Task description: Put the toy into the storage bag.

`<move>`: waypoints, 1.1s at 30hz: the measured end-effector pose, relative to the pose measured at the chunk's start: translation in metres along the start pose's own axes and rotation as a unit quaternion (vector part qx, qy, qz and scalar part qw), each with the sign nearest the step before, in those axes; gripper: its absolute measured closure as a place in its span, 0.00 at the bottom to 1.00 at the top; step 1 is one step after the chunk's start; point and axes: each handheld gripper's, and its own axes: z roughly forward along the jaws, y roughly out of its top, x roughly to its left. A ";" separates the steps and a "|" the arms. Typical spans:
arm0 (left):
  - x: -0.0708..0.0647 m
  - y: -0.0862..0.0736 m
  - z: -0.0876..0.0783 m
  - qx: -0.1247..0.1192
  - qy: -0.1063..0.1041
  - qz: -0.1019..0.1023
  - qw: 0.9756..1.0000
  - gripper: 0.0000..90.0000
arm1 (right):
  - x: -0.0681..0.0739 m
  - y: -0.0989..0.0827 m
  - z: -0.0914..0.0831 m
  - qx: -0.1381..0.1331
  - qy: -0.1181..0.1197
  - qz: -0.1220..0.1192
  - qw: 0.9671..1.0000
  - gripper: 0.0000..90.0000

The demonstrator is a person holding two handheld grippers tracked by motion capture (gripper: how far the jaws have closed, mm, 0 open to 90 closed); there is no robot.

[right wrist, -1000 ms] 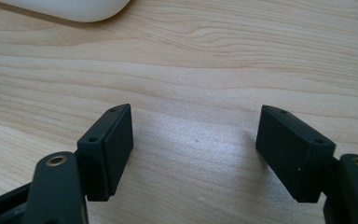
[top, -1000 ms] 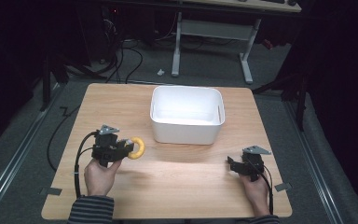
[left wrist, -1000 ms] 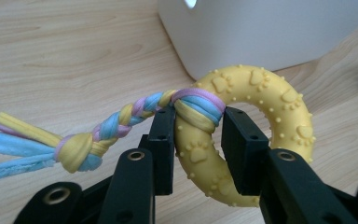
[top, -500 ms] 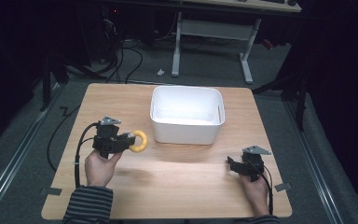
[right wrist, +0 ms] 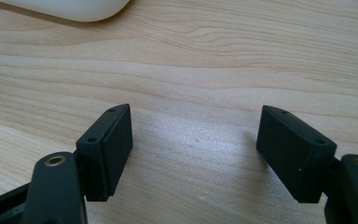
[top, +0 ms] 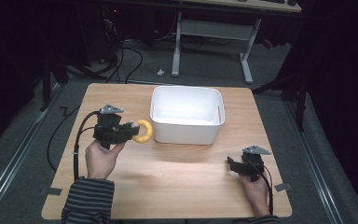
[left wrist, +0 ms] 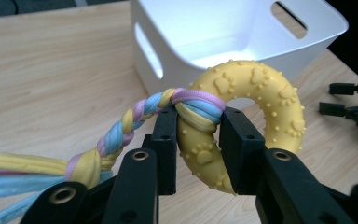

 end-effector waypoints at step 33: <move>-0.042 0.066 0.010 0.008 -0.038 0.055 0.998 0.76 | 0.000 0.000 -0.001 0.001 0.000 0.000 1.000 0.30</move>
